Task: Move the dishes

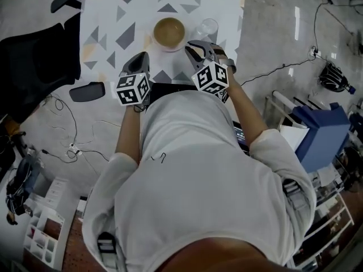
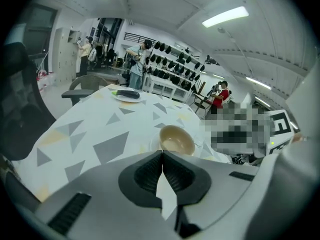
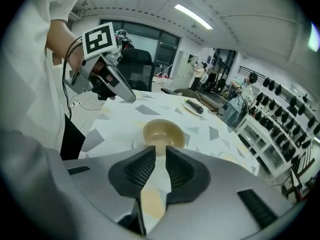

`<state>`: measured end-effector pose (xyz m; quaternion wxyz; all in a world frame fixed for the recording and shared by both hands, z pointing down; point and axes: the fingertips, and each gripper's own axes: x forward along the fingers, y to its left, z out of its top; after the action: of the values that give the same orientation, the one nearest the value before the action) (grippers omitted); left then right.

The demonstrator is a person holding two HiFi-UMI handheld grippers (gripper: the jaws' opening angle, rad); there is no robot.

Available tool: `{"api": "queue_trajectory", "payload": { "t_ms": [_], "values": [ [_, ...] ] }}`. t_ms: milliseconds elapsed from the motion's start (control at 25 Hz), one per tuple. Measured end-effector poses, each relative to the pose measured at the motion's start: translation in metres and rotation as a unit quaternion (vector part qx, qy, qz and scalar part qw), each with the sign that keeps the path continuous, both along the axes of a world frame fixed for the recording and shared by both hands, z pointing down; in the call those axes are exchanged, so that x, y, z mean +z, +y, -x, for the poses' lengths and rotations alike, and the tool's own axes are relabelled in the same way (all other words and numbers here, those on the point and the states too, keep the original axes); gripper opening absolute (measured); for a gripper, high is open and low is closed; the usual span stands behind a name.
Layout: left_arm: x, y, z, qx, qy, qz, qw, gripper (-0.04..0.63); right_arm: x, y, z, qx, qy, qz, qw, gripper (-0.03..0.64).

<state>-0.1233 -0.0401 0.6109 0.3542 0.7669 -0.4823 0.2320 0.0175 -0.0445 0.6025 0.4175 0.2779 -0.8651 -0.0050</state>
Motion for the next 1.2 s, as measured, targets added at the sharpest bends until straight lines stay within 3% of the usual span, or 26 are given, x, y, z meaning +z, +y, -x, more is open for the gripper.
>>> {"api": "queue_trajectory", "payload": {
  "t_ms": [240, 600, 920, 1200],
  "values": [
    [0.002, 0.016, 0.025, -0.045, 0.002, 0.005, 0.999, 0.02, 0.017, 0.004, 0.028, -0.068, 0.051, -0.007, 0.996, 0.075],
    [0.005, 0.034, 0.061, -0.099, 0.004, 0.009, 0.995, 0.02, 0.042, 0.003, 0.051, -0.145, 0.155, -0.03, 0.977, 0.1],
    [0.008, 0.048, 0.085, -0.132, 0.009, 0.014, 0.9912, 0.02, 0.06, 0.0, 0.062, -0.162, 0.218, -0.027, 0.962, 0.107],
    [0.01, 0.049, 0.09, -0.135, 0.014, 0.015, 0.9907, 0.02, 0.067, 0.001, 0.063, -0.162, 0.234, -0.018, 0.958, 0.097]
  ]
}}
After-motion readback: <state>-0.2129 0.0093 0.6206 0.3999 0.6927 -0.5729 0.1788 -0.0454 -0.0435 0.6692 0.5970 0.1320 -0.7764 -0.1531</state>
